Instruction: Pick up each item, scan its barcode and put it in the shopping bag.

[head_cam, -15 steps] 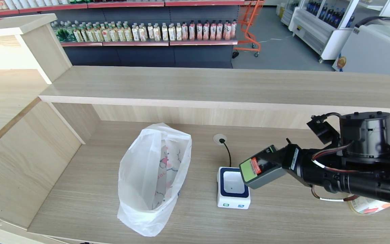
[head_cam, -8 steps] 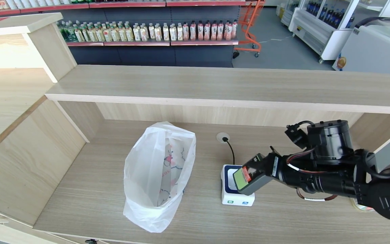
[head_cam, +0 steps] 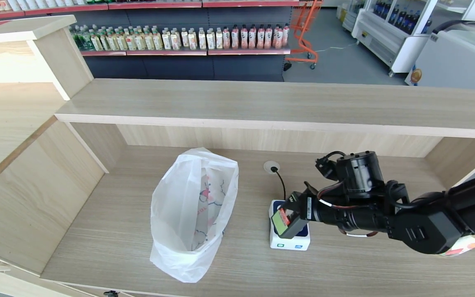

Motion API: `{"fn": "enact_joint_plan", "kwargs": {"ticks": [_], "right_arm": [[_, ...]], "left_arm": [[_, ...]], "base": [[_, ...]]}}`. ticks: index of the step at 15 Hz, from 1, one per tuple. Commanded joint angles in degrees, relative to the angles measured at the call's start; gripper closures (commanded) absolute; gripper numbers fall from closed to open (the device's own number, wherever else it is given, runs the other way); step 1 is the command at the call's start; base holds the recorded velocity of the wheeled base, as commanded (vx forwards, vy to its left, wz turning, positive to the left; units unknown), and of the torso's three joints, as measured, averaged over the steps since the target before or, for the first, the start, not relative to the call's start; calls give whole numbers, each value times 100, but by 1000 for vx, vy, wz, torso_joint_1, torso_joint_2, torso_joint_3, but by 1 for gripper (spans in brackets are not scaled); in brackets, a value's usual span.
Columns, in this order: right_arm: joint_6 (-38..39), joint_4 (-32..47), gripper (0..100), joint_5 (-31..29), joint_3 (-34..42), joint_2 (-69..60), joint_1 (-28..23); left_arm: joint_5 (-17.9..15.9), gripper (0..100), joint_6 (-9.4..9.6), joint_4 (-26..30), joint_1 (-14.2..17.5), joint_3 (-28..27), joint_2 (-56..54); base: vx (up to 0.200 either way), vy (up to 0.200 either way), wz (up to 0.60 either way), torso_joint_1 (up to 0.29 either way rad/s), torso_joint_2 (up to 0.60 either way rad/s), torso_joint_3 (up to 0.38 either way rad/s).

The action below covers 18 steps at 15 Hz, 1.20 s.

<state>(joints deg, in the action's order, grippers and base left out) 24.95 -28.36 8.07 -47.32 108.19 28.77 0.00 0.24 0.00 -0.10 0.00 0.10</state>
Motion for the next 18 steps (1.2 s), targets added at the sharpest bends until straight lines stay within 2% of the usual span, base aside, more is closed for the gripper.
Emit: {"fn": "enact_joint_plan", "kwargs": {"ticks": [1, 6, 9, 10, 12, 13, 14, 16, 18], "right_arm": [[-26, -3, 100, -7, -14, 211, -3], [-17, -285, 100, 10, -75, 246, -3], [669, -47, 100, 89, -110, -975, 6], [554, 164, 100, 63, -93, -1424, -12], [-316, 322, 100, -42, 109, -1977, -170], [-1432, 269, 100, -130, 558, -2320, -416], [-2047, 120, 100, -113, 874, -2461, -574], [-2390, -522, 100, -95, 1498, -2566, -645], [-2390, -715, 100, -86, 1647, -2575, -618]], "left_arm": [[0, 0, 2, 0, 1, 0, -1], [0, 0, 2, 0, 1, 0, -1], [0, 0, 2, 0, -8, 0, -1], [0, 0, 2, 0, -8, 0, -1], [0, 0, 2, 0, 1, 0, -1], [0, 0, 2, 0, 1, 0, -1], [9, 0, 2, 0, 1, 0, -1], [0, 0, 2, 0, 1, 0, -1], [9, 0, 2, 0, -8, 0, -1]], "base": [[0, 0, 0, 0, 0, 0], [0, 0, 0, 0, 0, 0], [0, 0, 0, 0, 0, 0], [0, 0, 0, 0, 0, 0], [0, 0, 0, 0, 0, 0], [0, 0, 0, 0, 0, 0], [0, 0, 0, 0, 0, 0], [0, 0, 0, 0, 0, 0], [0, 0, 0, 0, 0, 0]]}}
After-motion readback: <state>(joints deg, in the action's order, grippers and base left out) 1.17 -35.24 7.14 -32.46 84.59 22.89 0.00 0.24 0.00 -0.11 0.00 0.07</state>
